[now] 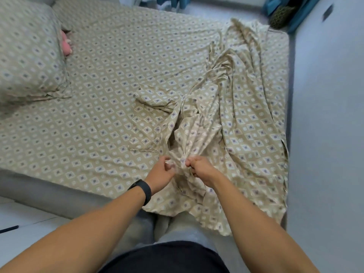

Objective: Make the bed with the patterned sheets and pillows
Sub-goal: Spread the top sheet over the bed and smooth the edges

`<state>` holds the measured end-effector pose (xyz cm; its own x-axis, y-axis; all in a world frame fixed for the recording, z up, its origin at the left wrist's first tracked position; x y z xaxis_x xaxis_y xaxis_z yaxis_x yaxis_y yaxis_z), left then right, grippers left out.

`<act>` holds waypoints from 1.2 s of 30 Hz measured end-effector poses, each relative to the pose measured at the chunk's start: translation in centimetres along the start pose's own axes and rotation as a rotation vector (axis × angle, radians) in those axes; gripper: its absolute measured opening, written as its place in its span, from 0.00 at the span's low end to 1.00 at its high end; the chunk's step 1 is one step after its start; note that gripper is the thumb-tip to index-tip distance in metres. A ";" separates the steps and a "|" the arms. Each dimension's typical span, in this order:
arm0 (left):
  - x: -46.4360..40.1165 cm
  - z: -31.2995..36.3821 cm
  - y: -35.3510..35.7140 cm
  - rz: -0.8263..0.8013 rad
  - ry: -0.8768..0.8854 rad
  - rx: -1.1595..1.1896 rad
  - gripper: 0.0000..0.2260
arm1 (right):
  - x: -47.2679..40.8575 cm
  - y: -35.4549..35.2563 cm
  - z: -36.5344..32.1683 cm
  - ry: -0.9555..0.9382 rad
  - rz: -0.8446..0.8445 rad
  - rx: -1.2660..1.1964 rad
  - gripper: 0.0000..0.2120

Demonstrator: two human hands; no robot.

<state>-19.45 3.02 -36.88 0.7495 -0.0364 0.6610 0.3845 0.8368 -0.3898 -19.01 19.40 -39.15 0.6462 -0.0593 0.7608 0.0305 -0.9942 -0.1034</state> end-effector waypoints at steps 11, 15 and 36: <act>4.5 6.1 -1.1 -0.077 0.629 -0.264 0.08 | 13.7 -5.2 -3.8 -0.206 0.407 -0.287 0.19; 7.1 9.7 -4.3 -0.060 0.590 -0.010 0.14 | 17.9 -7.9 -5.5 -0.284 0.851 0.062 0.13; 8.9 10.8 -11.4 -0.068 1.036 -0.564 0.14 | 19.9 3.1 -10.3 -0.537 0.908 0.479 0.13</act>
<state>-22.95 -0.95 -19.64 0.6981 -0.7147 -0.0429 0.4298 0.4662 -0.7733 -13.88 14.24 -17.76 0.8157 -0.5735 -0.0757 -0.3987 -0.4625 -0.7919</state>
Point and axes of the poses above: each hand's wrist, its own x-axis away from the middle knuckle, its own y-axis out of the palm, z = x × y, the point moved 7 cm from there along -x, towards the middle knuckle, and after that the axes turned 8 degrees about z, right-handed, at the moved point
